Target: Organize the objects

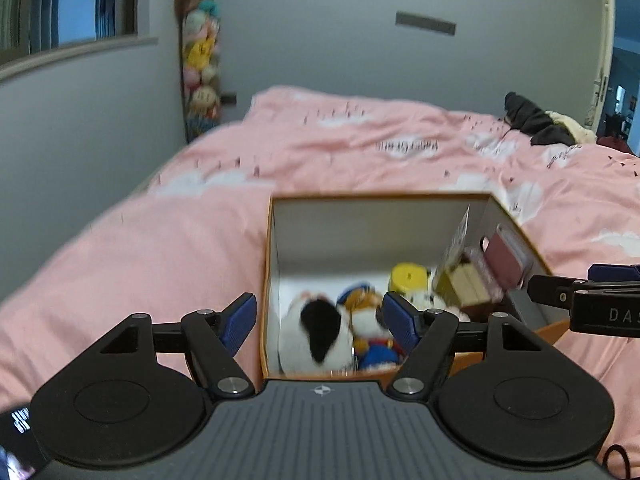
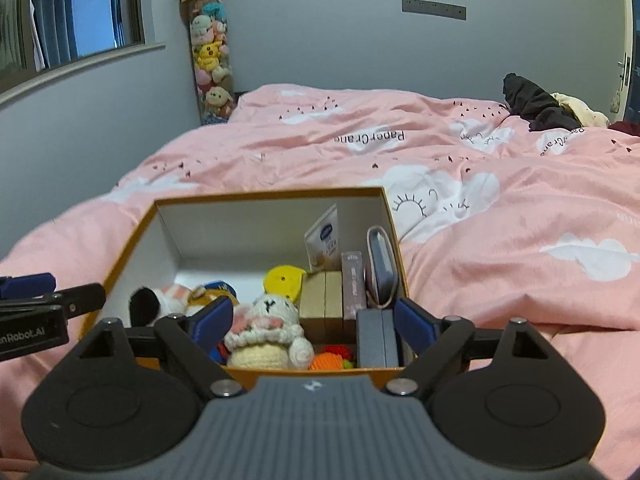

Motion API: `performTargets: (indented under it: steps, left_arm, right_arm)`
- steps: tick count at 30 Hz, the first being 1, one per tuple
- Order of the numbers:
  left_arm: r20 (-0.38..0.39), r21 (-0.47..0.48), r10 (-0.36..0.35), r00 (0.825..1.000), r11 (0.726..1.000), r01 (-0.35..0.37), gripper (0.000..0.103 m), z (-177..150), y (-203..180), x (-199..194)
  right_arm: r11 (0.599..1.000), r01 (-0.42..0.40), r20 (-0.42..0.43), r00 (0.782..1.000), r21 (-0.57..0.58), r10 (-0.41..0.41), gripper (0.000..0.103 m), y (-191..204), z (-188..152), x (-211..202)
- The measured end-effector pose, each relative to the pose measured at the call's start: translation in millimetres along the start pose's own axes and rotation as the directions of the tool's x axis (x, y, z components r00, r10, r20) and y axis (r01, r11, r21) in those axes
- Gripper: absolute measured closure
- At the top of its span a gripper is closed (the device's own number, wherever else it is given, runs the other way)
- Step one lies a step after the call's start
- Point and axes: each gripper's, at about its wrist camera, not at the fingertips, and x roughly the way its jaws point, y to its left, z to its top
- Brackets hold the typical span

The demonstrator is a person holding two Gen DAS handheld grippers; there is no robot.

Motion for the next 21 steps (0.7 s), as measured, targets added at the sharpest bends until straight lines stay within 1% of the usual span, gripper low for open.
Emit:
performTargets:
  steps: [3,9,12,17,21]
  left_arm:
    - [-0.037,-0.023,0.006,0.999,1.000,-0.007,0.021,-8.5,5.8,9.0]
    - [-0.074,-0.005,0.018,0.997,1.000,-0.019,0.021,-20.0,3.4,22.4]
    - [-0.082,0.001,0.027,0.996,1.000,-0.028,0.021,-24.5,2.8,28.3]
    - [-0.066,0.034,0.053,0.996,0.998,-0.051,0.020,-26.5,-1.4,32.7]
    - [-0.080,0.037,0.059,0.995,0.998,-0.056,0.020,-28.8,-1.6,36.8]
  right_arm:
    - [1.000,0.007,-0.025,1.000,-0.013,-0.008,0.015,1.4,-7.1,11.6]
    - [0.999,0.005,-0.066,0.998,-0.035,-0.007,0.015,2.8,-20.1,30.1]
    - [0.999,0.009,-0.075,0.997,-0.044,-0.012,0.014,2.3,-24.1,36.6]
    - [0.999,0.011,-0.076,0.997,-0.040,-0.014,0.015,0.2,-26.1,43.0]
    - [0.999,0.011,-0.079,0.997,-0.045,-0.015,0.015,0.8,-26.5,45.4]
